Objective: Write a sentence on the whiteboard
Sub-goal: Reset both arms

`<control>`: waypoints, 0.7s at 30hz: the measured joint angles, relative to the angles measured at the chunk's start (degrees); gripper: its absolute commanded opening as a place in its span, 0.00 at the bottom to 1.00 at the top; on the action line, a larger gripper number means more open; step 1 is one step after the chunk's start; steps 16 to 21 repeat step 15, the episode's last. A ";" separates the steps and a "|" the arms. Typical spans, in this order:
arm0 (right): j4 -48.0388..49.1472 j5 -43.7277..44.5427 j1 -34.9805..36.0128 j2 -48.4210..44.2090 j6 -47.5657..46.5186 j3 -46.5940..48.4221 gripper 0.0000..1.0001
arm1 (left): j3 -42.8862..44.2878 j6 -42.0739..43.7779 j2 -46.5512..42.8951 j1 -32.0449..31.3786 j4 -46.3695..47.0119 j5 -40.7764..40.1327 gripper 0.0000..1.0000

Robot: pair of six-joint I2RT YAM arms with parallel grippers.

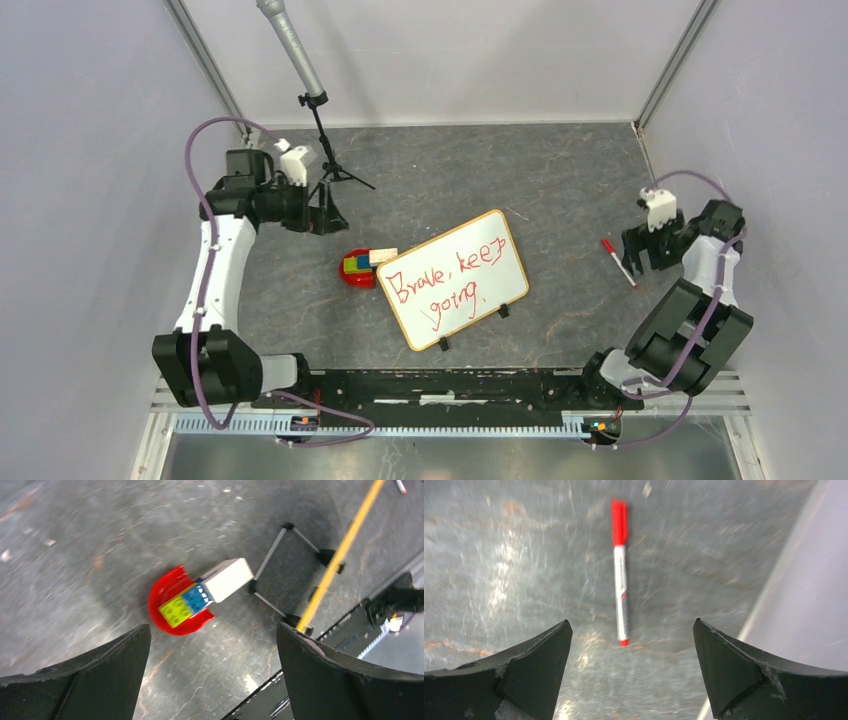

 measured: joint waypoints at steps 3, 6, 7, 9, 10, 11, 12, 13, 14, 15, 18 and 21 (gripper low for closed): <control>-2.27 -1.90 2.14 -0.85 1.29 7.17 0.98 | 0.39 1.07 1.73 7.37 -1.97 -0.26 1.00; -2.23 -2.93 7.04 -2.34 3.54 11.74 0.98 | 0.39 2.62 3.43 13.46 -2.93 -1.51 1.00; -2.01 -2.80 9.27 -2.86 4.46 12.61 0.98 | 0.39 3.15 3.91 15.02 -3.28 -1.77 1.00; -1.31 -2.45 13.84 -3.67 6.36 13.49 0.98 | 0.39 4.37 5.20 18.38 -3.87 -2.01 1.00; -0.76 -2.10 16.39 -3.96 7.32 13.55 0.98 | 0.39 4.98 5.73 19.50 -4.02 -2.25 1.00; -0.37 -1.88 18.16 -4.04 8.15 13.55 0.98 | 0.39 5.40 6.27 20.68 -4.11 -2.73 1.00; 0.04 -1.73 20.11 -4.04 9.07 13.53 0.98 | 0.35 5.66 6.62 21.55 -4.13 -3.26 1.00; 0.46 -1.57 21.20 -4.04 9.81 13.44 0.98 | 0.13 6.19 6.82 22.23 -3.93 -3.65 1.00; 0.98 -1.20 22.12 -4.04 10.60 13.18 0.98 | -0.48 6.71 6.80 22.64 -3.52 -4.44 1.00; 1.36 -1.01 22.60 -4.04 11.21 12.87 0.98 | -1.25 7.13 6.67 22.82 -3.37 -4.96 1.00; 1.36 -1.01 22.60 -4.04 11.21 12.87 0.98 | -1.25 7.13 6.67 22.82 -3.37 -4.96 1.00; 1.36 -1.01 22.60 -4.04 11.21 12.87 0.98 | -1.25 7.13 6.67 22.82 -3.37 -4.96 1.00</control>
